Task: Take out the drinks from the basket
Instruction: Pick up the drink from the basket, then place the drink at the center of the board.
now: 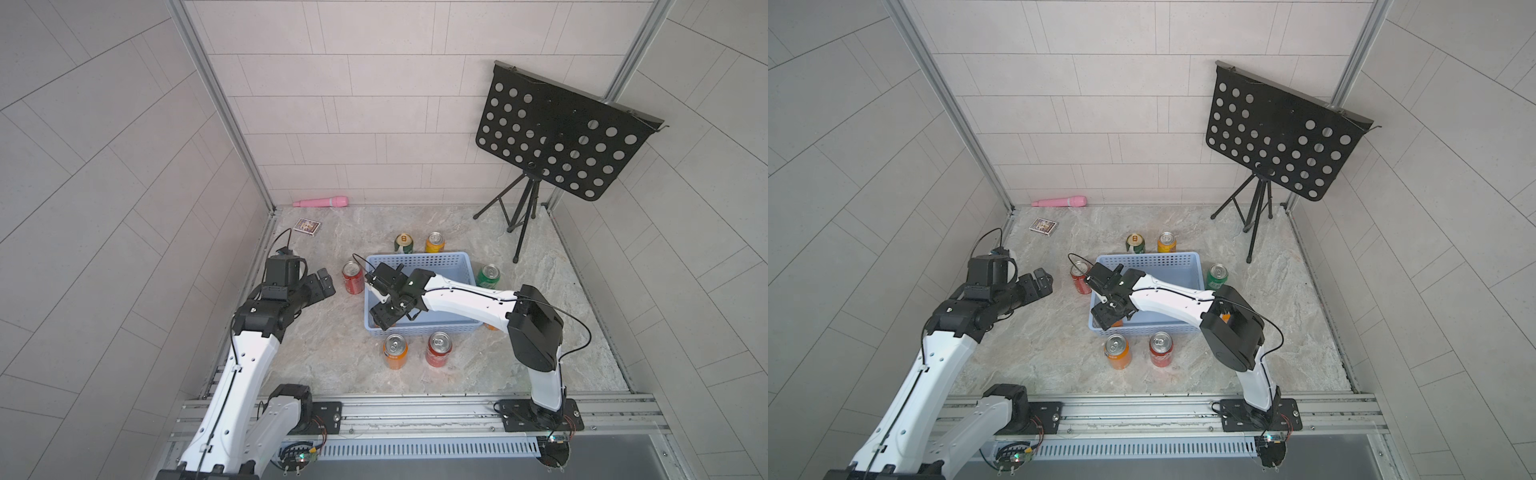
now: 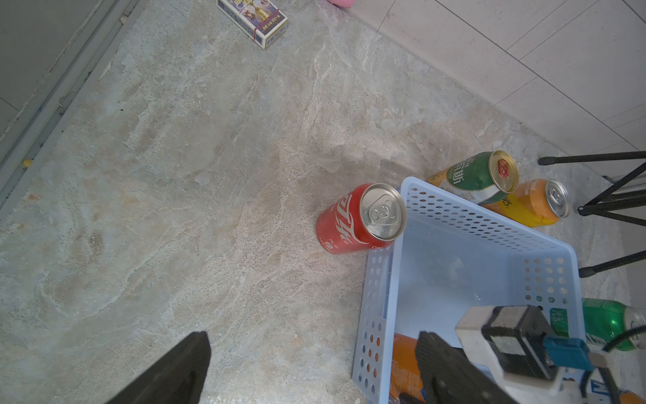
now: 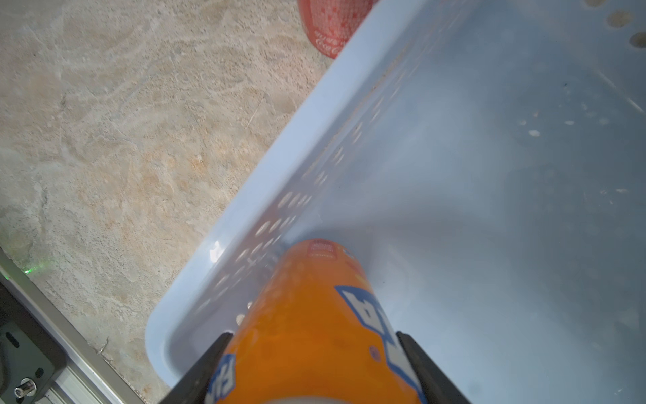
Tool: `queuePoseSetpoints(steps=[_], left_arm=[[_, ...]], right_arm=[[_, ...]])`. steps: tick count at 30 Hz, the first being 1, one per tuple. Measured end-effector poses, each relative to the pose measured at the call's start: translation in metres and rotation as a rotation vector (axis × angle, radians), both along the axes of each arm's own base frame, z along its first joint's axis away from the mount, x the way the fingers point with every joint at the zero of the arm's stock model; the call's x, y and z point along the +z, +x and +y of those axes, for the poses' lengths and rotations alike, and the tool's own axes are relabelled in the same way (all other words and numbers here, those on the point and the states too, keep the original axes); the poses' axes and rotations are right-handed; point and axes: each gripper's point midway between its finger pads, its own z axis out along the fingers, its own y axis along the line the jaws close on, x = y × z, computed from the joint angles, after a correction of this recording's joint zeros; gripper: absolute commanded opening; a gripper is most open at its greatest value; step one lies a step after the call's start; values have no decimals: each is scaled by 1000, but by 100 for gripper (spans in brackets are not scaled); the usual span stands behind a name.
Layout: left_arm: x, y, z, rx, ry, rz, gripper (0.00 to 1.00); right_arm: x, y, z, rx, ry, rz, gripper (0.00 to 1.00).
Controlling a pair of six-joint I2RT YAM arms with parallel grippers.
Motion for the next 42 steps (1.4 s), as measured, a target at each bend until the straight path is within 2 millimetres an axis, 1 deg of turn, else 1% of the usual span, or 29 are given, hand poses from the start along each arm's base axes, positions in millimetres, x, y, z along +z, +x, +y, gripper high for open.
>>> queuePoseSetpoints(steps=[7, 15, 18, 25, 28, 33, 36, 38, 39, 42], left_arm=[[1, 0, -1, -11, 4, -5, 100], [14, -6, 5, 10, 22, -58, 100], [19, -9, 10, 33, 42, -81, 100], [26, -10, 32, 122, 117, -105, 100], [32, -10, 42, 165, 138, -117, 100], [34, -15, 70, 287, 172, -115, 100], [39, -22, 87, 365, 182, -134, 100], [41, -25, 94, 398, 187, -137, 100], [41, -26, 97, 412, 188, -136, 100], [39, -28, 101, 428, 191, -126, 100]], right_arm=[[13, 0, -6, -9, -5, -24, 33], [43, 3, -17, -34, 7, -86, 35], [60, 4, -20, -41, 17, -108, 35], [113, 13, -14, -58, 102, -195, 36], [135, 14, -10, -60, 148, -236, 37], [166, 13, 7, -44, 219, -277, 37], [175, 16, 24, -32, 252, -292, 37], [173, 19, 37, -22, 259, -291, 37], [168, 21, 45, -17, 256, -288, 37], [145, 26, 67, 1, 230, -272, 37]])
